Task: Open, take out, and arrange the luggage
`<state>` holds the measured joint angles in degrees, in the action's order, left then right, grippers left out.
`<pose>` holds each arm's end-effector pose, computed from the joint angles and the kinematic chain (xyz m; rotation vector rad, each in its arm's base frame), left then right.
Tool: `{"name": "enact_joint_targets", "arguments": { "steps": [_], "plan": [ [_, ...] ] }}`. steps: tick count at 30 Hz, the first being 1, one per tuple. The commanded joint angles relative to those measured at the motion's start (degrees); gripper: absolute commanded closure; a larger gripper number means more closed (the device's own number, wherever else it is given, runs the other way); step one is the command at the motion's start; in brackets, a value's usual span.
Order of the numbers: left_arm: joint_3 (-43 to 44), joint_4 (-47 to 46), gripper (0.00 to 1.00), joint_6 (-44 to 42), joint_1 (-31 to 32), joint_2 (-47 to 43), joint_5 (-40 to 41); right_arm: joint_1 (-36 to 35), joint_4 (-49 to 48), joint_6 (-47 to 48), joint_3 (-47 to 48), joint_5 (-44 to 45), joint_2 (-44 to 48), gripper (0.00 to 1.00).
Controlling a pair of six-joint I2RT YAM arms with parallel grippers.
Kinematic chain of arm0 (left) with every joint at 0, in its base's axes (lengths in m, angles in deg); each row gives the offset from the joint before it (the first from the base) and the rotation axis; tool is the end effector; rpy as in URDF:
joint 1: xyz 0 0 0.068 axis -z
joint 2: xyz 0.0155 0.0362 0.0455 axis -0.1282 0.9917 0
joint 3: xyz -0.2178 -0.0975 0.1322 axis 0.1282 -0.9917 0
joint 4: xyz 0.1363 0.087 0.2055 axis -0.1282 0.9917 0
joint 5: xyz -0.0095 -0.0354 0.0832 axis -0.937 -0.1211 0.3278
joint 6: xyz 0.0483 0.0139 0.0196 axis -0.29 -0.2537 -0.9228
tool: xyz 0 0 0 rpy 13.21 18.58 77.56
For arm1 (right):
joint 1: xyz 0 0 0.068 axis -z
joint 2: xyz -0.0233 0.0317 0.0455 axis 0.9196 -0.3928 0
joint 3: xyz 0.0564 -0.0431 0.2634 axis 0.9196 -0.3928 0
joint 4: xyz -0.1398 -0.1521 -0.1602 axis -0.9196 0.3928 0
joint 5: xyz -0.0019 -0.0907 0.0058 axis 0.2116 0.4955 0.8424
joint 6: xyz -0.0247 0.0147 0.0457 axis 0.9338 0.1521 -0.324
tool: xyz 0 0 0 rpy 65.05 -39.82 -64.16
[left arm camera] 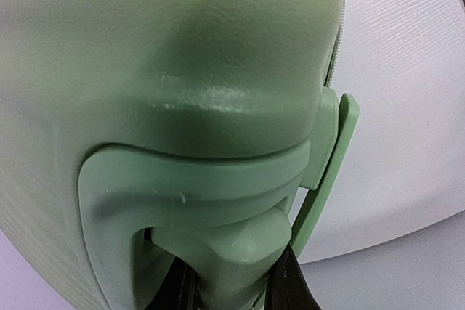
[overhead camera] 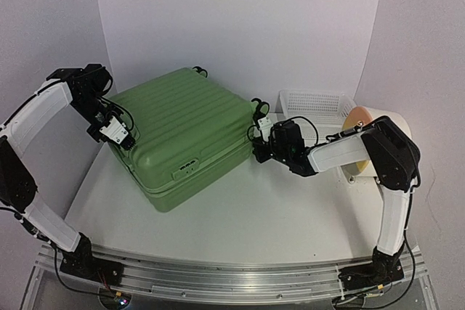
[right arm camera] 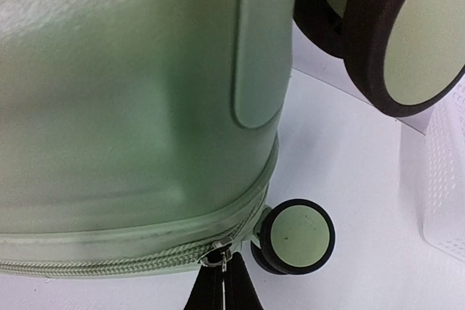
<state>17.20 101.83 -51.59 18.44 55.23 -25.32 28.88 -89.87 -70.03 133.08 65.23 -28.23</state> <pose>0.2724 -0.0614 0.3468 2.4894 1.1345 0.2205 0.3494 0.2634 0.1731 -0.5424 1.8006 0.2023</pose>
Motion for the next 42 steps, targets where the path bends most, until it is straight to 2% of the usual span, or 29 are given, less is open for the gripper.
{"name": "enact_joint_targets", "arguments": {
  "steps": [1,7,14,21,25,29,30,31,32,33,34,36,39,42],
  "plan": [
    [-1.76,4.42,1.00,1.72,-1.35,1.47,1.21,5.78,-10.21,0.53,7.13,3.45,0.73,1.00],
    [-1.70,4.32,1.00,0.81,-1.82,1.14,0.52,8.60,-10.08,3.39,10.06,-1.81,-1.83,1.00],
    [-1.47,4.16,1.00,-0.44,-2.30,0.59,-1.24,9.56,-10.50,19.90,13.82,-16.12,-4.99,1.00],
    [-1.30,4.46,1.00,-1.39,-2.71,0.01,-2.08,10.58,-10.37,28.97,21.57,-6.53,-9.37,1.00],
    [-1.07,4.35,1.00,-1.06,-2.71,0.03,-2.81,10.34,-9.65,29.03,21.82,-14.63,-9.38,1.00],
    [-2.62,0.73,0.98,2.77,-2.71,-1.18,-4.52,9.73,-10.00,24.94,17.02,-23.38,-7.52,1.00],
    [-3.15,-1.45,0.90,4.49,-2.72,-2.00,-5.39,9.62,-10.37,23.54,15.68,-25.00,-7.21,1.00],
    [-3.79,-3.90,0.76,7.54,-2.72,-3.02,-6.55,9.28,-10.92,22.73,14.62,-25.72,-7.18,1.00],
    [-4.09,-6.88,0.55,9.95,-2.72,-3.68,-7.96,8.79,-11.38,22.17,13.76,-26.04,-7.27,1.00],
    [-4.14,-10.55,0.38,14.43,-2.72,-4.68,-9.27,8.28,-11.53,22.01,13.32,-25.91,-7.49,1.00],
    [-3.87,-13.76,0.25,18.42,-2.68,-5.55,-10.80,7.71,-11.76,21.79,12.94,-25.87,-7.73,1.00],
    [-2.33,-19.15,0.16,27.00,-2.80,-6.67,-13.13,6.66,-12.77,20.19,12.30,-26.14,-8.43,1.00],
    [1.69,-25.49,0.13,42.80,-4.64,-7.87,-14.38,5.72,-15.45,17.99,11.18,-25.71,-8.96,1.00],
    [1.85,-25.25,0.13,49.52,-12.30,-10.14,-18.28,5.38,-16.59,16.79,10.19,-25.61,-8.94,1.00]
  ]
}}
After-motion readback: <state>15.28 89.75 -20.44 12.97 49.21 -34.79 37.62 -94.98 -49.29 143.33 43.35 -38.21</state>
